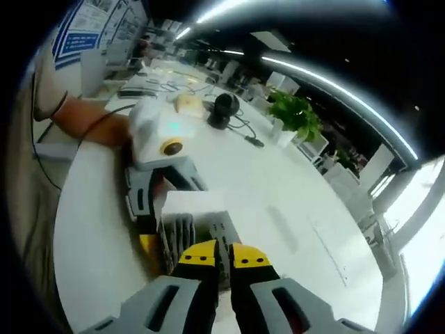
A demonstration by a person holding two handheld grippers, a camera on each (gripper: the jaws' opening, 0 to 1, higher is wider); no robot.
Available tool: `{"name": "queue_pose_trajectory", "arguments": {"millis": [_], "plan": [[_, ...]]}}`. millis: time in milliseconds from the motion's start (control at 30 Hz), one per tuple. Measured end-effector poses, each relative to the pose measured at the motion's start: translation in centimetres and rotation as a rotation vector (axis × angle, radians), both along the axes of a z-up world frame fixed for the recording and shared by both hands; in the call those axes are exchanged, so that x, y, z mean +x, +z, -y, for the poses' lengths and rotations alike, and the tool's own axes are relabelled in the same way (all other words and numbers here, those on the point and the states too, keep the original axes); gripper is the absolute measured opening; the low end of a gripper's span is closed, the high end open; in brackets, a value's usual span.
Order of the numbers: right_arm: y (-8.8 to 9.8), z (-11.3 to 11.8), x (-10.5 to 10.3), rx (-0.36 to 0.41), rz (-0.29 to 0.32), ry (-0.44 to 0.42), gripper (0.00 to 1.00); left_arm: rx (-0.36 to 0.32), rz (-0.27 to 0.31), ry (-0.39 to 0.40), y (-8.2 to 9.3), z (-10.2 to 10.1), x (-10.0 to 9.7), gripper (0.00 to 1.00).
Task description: Take out ganmaoling bag from box put it on table
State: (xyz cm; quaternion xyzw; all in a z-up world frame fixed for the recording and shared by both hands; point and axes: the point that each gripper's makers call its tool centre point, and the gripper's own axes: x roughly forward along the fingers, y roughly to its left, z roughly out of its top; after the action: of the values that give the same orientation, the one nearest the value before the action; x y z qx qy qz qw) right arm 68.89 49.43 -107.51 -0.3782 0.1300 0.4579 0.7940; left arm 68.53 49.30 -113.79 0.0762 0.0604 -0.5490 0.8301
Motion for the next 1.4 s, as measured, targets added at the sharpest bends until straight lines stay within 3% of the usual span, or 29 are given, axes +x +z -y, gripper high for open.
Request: {"name": "queue_pose_trajectory", "arguments": {"millis": [833,1033,1400], "plan": [[-4.3,-0.5,1.0,-0.179,-0.151,0.050,0.02,0.004,-0.001,0.000,-0.1,0.0,0.1,0.50],[-5.1,-0.7,1.1,-0.186,-0.194,0.053,0.01,0.007,-0.001,0.000,-0.1,0.0,0.1,0.50],[-5.1,-0.6,0.9,-0.163,-0.224,0.041,0.00,0.008,-0.002,-0.001,-0.2,0.0,0.1,0.50]]}}
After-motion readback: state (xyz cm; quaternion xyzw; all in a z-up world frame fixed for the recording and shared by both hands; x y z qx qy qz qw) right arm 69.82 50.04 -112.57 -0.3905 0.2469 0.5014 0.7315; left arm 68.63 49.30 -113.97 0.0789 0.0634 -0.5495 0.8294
